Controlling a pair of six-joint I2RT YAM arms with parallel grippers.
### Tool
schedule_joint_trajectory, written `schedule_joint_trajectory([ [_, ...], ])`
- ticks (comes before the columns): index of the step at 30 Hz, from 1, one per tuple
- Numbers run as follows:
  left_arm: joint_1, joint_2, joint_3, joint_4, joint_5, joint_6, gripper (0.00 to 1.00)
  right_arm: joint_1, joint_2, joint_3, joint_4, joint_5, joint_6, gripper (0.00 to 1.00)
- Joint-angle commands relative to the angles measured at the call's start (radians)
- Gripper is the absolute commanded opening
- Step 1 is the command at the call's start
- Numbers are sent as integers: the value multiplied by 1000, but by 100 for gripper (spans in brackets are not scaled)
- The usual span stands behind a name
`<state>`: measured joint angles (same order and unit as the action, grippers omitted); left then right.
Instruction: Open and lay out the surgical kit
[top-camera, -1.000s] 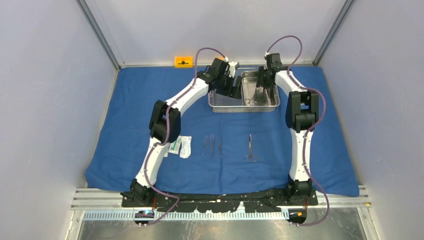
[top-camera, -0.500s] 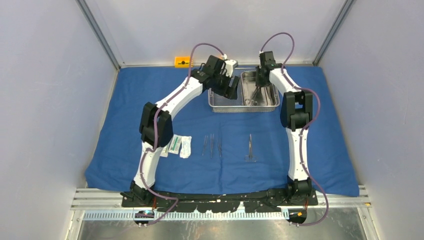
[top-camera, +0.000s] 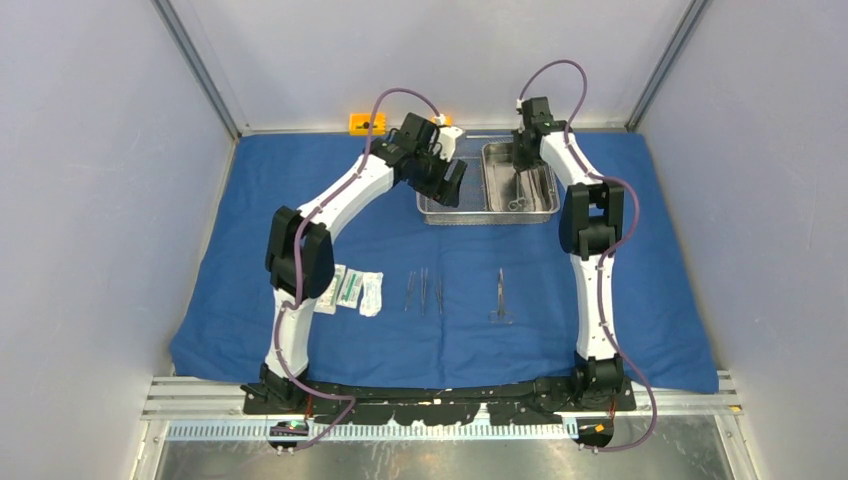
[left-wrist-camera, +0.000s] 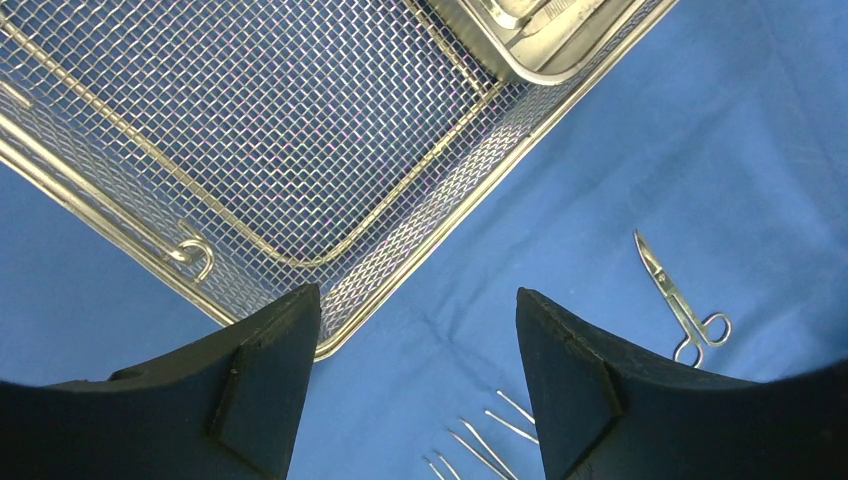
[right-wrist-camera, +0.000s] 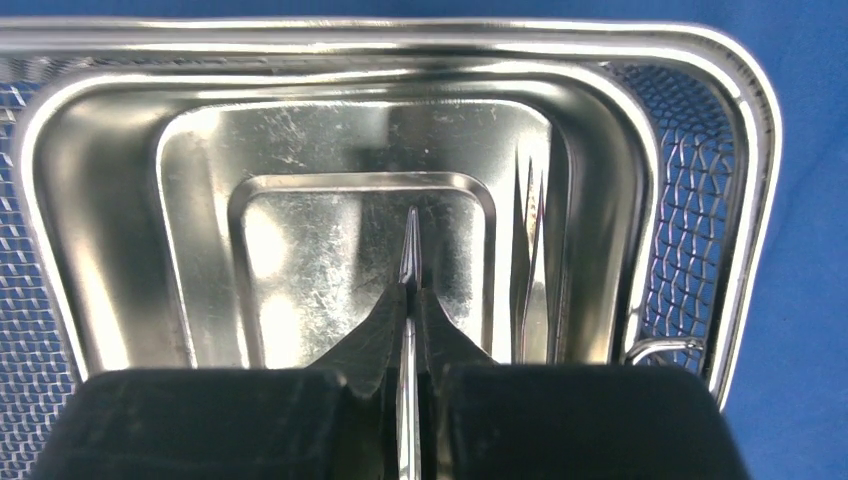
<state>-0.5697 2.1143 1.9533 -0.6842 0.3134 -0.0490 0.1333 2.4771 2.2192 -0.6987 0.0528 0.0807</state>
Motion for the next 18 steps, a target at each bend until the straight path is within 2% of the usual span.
schedule_joint_trajectory([
  [1,9,-51,10,-20,-1,34,73,-5,16,52,-18,-56,0,0],
  [11,22,-2,72,-60,19,27,73,-7,-15,51,-1,-80,10,1],
  [13,22,-2,72,-60,23,25,73,-7,-13,49,-15,-79,10,8],
  [18,22,0,70,-65,29,25,73,-7,-46,-34,-9,-80,14,36],
])
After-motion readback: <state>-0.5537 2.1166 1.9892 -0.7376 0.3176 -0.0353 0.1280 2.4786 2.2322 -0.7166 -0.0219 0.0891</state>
